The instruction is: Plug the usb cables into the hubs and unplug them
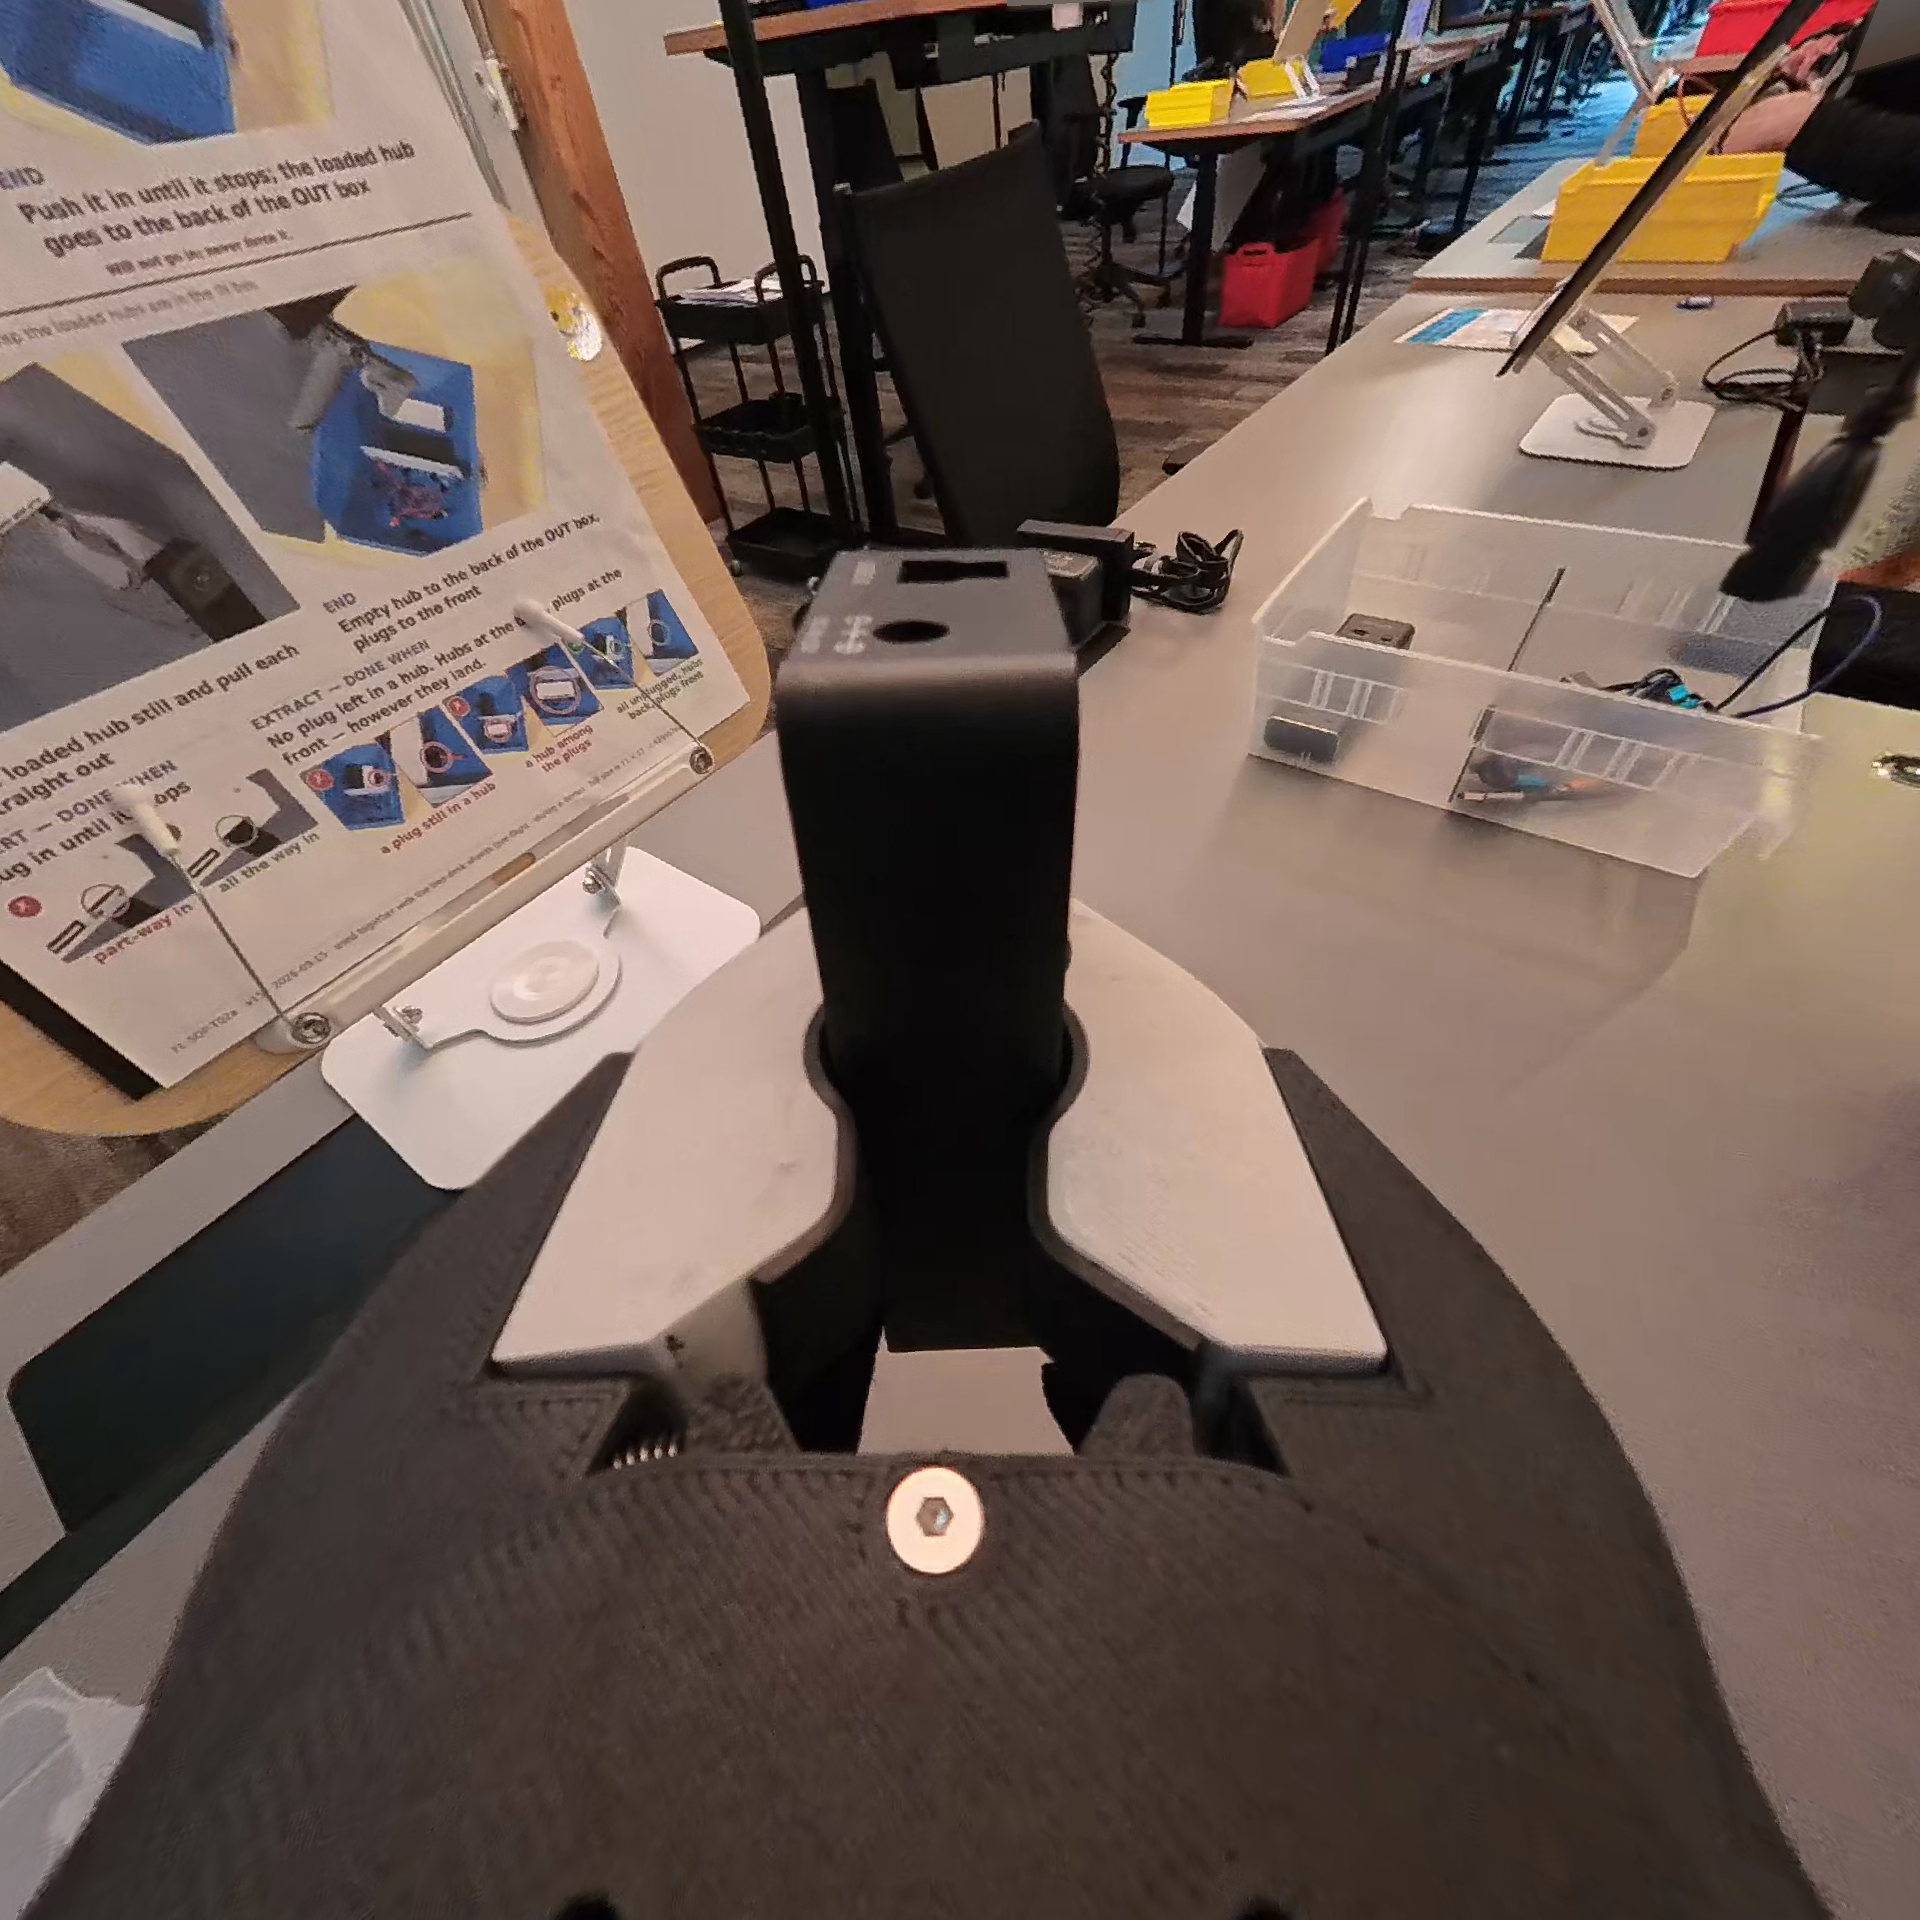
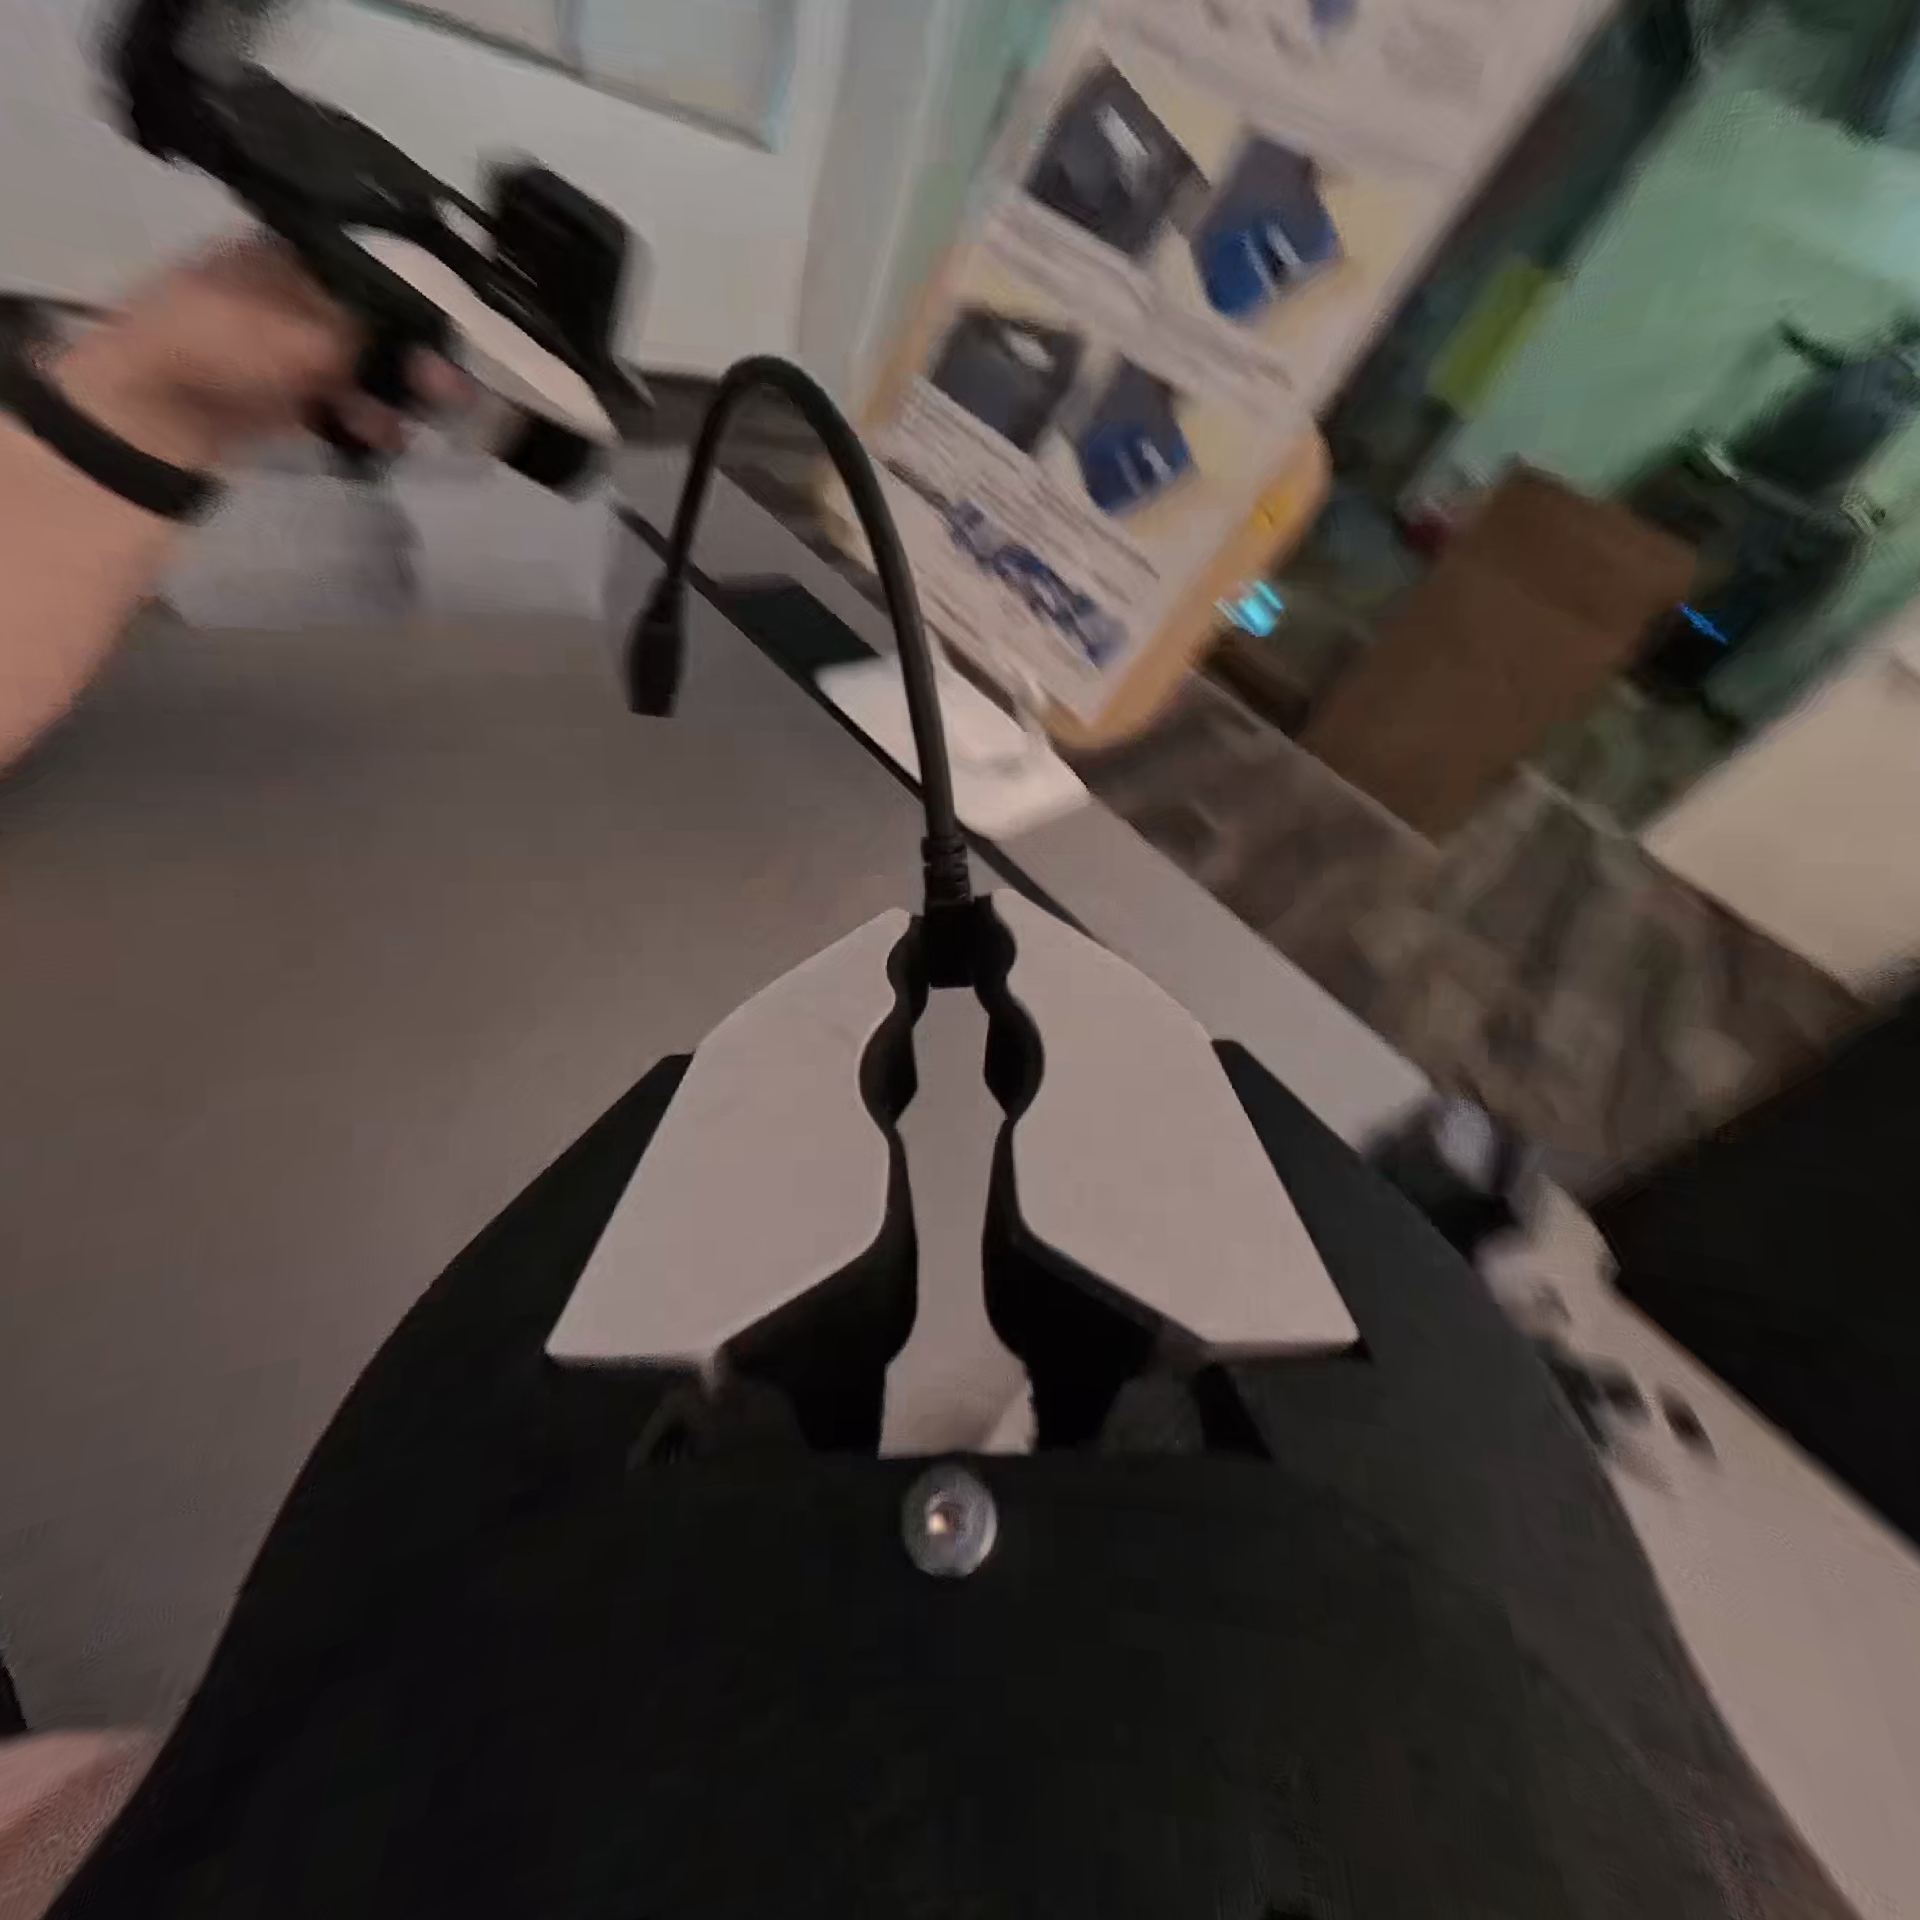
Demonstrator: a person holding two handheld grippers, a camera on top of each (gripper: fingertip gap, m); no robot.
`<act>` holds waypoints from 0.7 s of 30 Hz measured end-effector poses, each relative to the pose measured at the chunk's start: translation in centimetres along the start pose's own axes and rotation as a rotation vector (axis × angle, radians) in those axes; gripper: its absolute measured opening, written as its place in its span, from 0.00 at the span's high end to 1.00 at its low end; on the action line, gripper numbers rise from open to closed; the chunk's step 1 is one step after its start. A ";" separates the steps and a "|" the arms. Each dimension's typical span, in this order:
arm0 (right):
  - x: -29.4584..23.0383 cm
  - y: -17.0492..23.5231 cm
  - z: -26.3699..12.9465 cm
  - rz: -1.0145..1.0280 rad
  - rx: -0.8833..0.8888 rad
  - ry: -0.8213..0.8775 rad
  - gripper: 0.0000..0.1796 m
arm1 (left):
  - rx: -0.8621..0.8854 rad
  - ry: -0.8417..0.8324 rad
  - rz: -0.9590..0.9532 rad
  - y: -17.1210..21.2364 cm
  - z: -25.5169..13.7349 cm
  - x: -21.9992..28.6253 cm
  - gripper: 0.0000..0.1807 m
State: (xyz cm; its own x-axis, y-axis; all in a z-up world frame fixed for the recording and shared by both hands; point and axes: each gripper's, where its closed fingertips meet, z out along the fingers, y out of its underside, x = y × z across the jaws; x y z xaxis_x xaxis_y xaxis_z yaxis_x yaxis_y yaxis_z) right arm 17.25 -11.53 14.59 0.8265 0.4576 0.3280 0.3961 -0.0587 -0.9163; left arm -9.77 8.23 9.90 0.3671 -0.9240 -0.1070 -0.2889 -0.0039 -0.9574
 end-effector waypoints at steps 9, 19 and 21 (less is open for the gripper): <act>6.3 15.7 -9.3 0.422 -0.571 0.379 0.95 | -0.029 0.045 -0.003 0.2 0.9 1.8 0.84; 4.2 24.0 -8.9 0.750 -0.707 0.091 0.95 | -0.043 0.085 0.015 0.0 1.6 3.7 0.84; 5.2 26.5 -8.3 0.852 -0.737 0.092 0.95 | -0.053 0.092 0.015 0.1 1.7 4.0 0.84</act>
State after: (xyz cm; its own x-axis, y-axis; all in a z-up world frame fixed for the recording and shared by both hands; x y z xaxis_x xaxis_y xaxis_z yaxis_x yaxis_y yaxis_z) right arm 35.37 -18.10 -6.10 0.9544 -0.0470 -0.2948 -0.1961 -0.8433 -0.5004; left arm -6.81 5.20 8.87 0.2803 -0.9553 -0.0938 -0.3408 -0.0077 -0.9401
